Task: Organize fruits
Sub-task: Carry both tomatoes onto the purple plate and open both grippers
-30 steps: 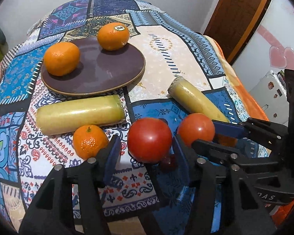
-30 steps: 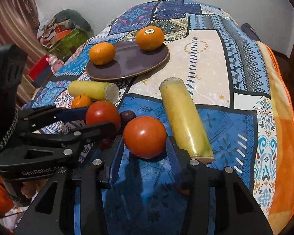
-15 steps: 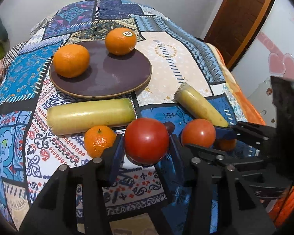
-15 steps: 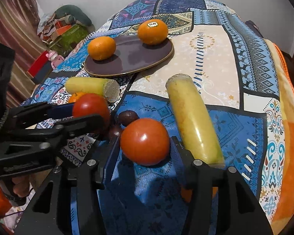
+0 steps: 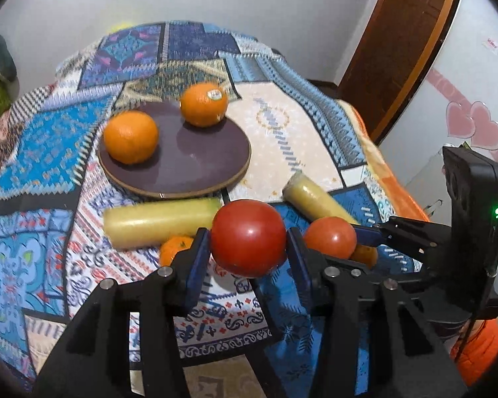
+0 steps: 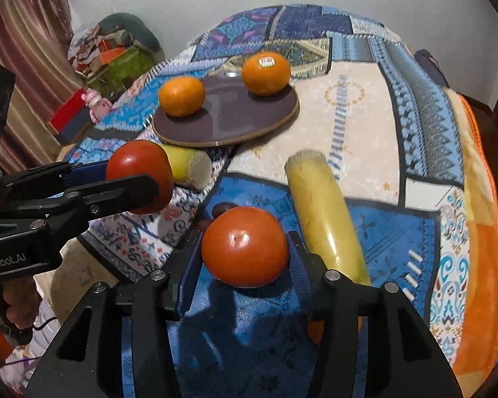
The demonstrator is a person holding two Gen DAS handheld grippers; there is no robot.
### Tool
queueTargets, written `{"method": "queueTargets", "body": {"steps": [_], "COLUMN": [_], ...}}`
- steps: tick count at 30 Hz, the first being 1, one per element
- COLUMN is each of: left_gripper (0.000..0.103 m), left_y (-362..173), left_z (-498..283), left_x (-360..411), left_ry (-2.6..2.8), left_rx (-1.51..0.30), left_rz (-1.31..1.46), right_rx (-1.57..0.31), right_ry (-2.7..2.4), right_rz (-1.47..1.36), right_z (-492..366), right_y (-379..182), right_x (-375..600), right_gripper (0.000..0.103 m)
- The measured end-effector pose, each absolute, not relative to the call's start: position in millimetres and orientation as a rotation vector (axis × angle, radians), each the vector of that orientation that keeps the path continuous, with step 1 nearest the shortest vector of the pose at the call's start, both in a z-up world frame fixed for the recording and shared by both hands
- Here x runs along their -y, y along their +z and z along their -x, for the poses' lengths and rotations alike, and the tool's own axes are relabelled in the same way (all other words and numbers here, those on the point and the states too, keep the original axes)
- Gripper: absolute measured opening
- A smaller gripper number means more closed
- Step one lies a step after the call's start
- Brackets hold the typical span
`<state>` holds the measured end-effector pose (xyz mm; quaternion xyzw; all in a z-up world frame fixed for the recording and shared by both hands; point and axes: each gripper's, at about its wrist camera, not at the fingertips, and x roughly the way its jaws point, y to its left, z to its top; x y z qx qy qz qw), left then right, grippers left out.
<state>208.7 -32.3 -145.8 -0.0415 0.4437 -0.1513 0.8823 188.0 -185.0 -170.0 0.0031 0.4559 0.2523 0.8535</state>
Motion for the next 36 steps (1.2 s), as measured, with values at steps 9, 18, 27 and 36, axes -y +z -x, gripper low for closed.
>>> {"method": "queueTargets", "body": {"steps": [9, 18, 27, 36], "left_gripper": [0.046, 0.046, 0.046, 0.046], "left_y": [-115, -109, -128, -155], "left_z": [-218, -243, -277, -303], "left_x": [20, 8, -2, -4], "left_ry": [-0.284, -0.244, -0.193, -0.193], "left_rx": [-0.844, -0.819, -0.856, -0.921], "left_rz": [0.095, 0.093, 0.085, 0.086], "right_rx": [-0.854, -0.793, -0.804, -0.861], "right_ry": [0.521, 0.519, 0.508, 0.511], "right_rz": [-0.024, -0.004, 0.021, 0.06], "right_z": [-208, -233, -267, -292], "right_y": [-137, -121, -129, -148], "right_x": [183, 171, 154, 140], "right_gripper": [0.046, 0.046, 0.046, 0.046]}}
